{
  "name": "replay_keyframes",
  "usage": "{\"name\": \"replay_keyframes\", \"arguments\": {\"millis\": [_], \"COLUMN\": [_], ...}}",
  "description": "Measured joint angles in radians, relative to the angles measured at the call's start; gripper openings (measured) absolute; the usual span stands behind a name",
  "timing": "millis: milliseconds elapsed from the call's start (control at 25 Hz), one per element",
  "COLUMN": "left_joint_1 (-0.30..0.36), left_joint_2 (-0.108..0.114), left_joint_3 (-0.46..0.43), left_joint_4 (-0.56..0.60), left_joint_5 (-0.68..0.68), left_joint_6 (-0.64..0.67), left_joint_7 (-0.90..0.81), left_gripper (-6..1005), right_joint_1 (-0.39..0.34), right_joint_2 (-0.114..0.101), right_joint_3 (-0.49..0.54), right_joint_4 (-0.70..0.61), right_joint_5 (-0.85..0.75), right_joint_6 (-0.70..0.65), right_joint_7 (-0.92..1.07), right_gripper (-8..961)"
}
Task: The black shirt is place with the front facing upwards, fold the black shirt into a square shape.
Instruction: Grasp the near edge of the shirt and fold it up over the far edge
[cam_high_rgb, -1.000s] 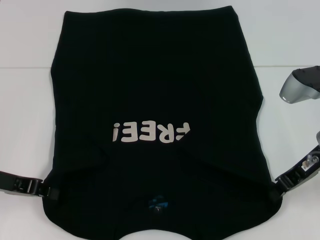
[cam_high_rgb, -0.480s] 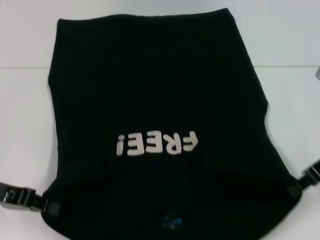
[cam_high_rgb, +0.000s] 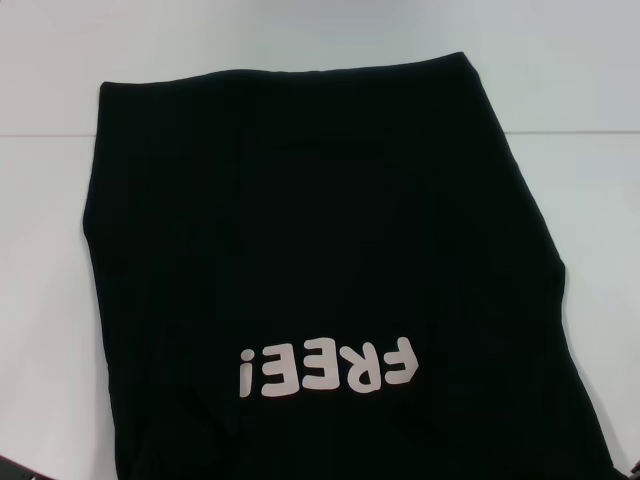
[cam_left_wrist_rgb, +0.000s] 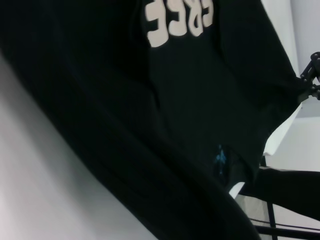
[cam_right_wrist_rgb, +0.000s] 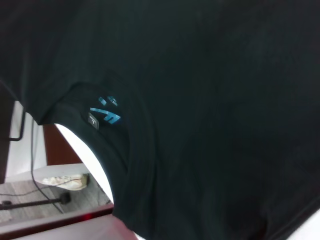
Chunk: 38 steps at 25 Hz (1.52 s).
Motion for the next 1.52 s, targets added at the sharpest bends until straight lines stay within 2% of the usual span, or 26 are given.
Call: {"name": "replay_keyframes", "arguments": {"millis": [120, 200, 280, 360, 520, 640, 800, 960, 1080, 1320, 1360, 1480, 1520], "left_joint_1": [-0.013, -0.029, -0.045, -0.074, -0.105, -0.118, -0.098, -0.081, -0.082, -0.090, -0.091, -0.091, -0.091], "left_joint_2": [0.000, 0.007, 0.019, 0.041, 0.056, 0.049, 0.005, -0.044, -0.062, -0.081, -0.087, -0.097, -0.099], "left_joint_3": [-0.016, -0.060, -0.120, -0.252, -0.369, -0.420, -0.439, -0.438, -0.437, -0.436, -0.437, -0.431, -0.425], "left_joint_4": [-0.008, 0.004, 0.013, 0.019, 0.020, 0.017, 0.003, -0.007, -0.022, -0.058, -0.061, -0.064, -0.066], "left_joint_5": [-0.006, -0.010, -0.011, -0.011, -0.034, -0.100, -0.286, -0.408, -0.439, -0.499, -0.515, -0.547, -0.552], "left_joint_6": [-0.022, -0.026, -0.035, -0.078, -0.195, -0.344, -0.529, -0.655, -0.707, -0.810, -0.832, -0.869, -0.883], "left_joint_7": [0.002, -0.005, -0.016, -0.041, -0.078, -0.091, -0.055, 0.013, 0.052, 0.127, 0.140, 0.160, 0.163], "left_gripper": [7, 7, 7, 7, 6, 6, 6, 7, 8, 10, 10, 11, 11], "right_joint_1": [0.004, 0.013, 0.018, 0.024, 0.022, 0.001, -0.035, -0.054, -0.052, -0.022, -0.022, -0.003, -0.003], "right_joint_2": [-0.007, -0.013, -0.020, -0.035, -0.061, -0.074, -0.076, -0.050, -0.018, 0.051, 0.051, 0.074, 0.074], "right_joint_3": [0.037, 0.089, 0.154, 0.230, 0.359, 0.428, 0.452, 0.453, 0.450, 0.438, 0.438, 0.432, 0.432], "right_joint_4": [0.051, 0.065, 0.066, 0.070, 0.084, 0.124, 0.206, 0.263, 0.281, 0.288, 0.288, 0.289, 0.289], "right_joint_5": [0.009, 0.020, 0.044, 0.091, 0.213, 0.326, 0.485, 0.598, 0.633, 0.652, 0.652, 0.671, 0.671], "right_joint_6": [0.060, 0.085, 0.098, 0.119, 0.217, 0.316, 0.465, 0.594, 0.695, 0.885, 0.885, 0.962, 0.962], "right_joint_7": [-0.006, -0.006, -0.003, 0.010, 0.051, 0.050, 0.020, -0.044, -0.097, -0.206, -0.206, -0.241, -0.241], "right_gripper": [55, 56, 56, 56, 57, 57, 58, 59, 59, 60, 61, 61, 61]}}
